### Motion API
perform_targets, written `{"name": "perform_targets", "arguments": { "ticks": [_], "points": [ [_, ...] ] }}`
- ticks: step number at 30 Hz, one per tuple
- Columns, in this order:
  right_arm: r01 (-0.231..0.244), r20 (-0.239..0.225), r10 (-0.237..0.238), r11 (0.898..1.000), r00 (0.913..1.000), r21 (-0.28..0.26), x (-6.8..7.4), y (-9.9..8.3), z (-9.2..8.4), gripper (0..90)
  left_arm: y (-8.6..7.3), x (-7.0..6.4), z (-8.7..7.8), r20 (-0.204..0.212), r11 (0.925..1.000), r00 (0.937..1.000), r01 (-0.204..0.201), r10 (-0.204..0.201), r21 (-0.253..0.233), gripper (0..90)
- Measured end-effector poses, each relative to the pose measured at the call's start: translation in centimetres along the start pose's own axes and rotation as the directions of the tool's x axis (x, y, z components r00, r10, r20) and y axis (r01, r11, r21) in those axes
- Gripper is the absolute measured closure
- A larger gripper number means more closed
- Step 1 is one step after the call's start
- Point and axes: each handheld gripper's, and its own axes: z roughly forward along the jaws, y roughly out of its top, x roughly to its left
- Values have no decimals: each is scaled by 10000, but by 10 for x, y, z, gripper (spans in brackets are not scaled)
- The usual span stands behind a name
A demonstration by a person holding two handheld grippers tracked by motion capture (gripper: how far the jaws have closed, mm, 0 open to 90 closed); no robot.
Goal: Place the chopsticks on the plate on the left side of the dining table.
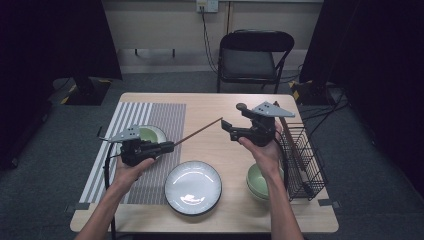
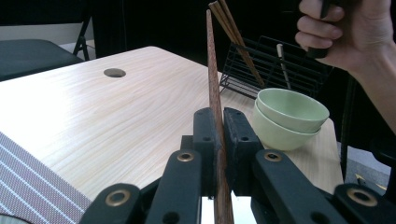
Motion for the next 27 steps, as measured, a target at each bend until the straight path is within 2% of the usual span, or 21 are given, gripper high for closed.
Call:
{"name": "perform_targets", "arguments": {
  "ticks": [4, 7, 10, 18, 27],
  "points": [
    [-84, 109, 85, 10000, 9999, -26, -4, -1, -8, 149, -3, 1, -3, -206, 9997, 9997, -120, 125, 216, 845],
    [-27, 252, 26, 10000, 9997, 16, -6, -2, -14, 149, -7, 3, -8, -397, 9983, 9989, -214, 236, 549, 844],
    [80, 435, -90, 9997, 9990, 246, -8, -4, -18, 150, -13, 6, -17, -536, 9980, 9985, -72, 106, 625, 845],
    [91, 644, -109, 9996, 9979, 271, -15, -11, -28, 150, -37, 14, -44, -1084, 9950, 9941, 191, -83, 983, 845],
    [-62, 833, 43, 9997, 9965, 233, -22, -20, -43, 155, -56, 20, -56, -1532, 9910, 9878, 476, -281, 1248, 845]
  ]
}}
